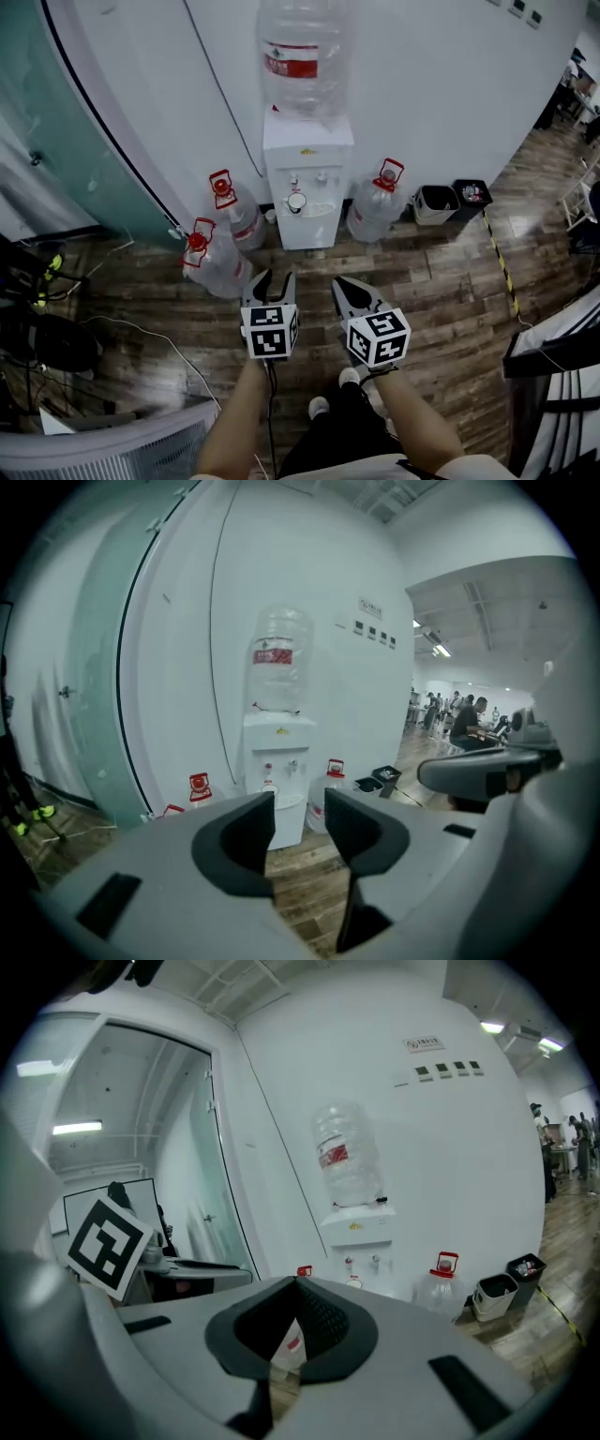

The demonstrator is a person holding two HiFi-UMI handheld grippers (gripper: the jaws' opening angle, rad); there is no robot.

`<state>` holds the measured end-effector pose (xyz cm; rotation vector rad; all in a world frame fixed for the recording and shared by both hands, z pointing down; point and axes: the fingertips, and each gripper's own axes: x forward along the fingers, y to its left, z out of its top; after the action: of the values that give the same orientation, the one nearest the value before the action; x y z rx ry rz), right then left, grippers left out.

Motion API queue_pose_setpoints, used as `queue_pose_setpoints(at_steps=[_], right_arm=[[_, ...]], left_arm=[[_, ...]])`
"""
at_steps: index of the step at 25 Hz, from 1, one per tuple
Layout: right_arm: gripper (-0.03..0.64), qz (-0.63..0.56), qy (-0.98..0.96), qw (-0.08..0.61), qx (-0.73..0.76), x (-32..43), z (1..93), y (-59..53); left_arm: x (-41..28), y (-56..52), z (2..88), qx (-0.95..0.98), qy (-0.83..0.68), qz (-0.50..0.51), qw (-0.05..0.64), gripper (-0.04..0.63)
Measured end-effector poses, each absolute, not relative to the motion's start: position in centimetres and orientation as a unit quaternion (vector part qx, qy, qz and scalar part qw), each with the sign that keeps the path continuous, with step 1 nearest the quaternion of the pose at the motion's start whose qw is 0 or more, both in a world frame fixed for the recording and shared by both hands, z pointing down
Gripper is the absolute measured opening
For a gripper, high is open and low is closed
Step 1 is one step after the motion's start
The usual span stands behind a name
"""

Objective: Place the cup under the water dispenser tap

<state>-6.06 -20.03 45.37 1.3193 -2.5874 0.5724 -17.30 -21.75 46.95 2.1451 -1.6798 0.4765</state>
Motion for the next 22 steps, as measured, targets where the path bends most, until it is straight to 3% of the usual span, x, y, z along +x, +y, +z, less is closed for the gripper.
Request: queue_pose_setpoints(at_steps=[11,22], right_arm=[[0.02,0.171,-0.876,0.065,0.446,-2.8,34.6,-7.5],[0.02,0.163,-0.885,0.05,0.434,3.1,31.6,6.4]], left_arm=[[-14.1,-7.2,35.3,0.766,-0.605,0.123,0.177,0.132],[-8.5,7.1,31.7,0.764,-0.614,0.136,0.143,0.077]])
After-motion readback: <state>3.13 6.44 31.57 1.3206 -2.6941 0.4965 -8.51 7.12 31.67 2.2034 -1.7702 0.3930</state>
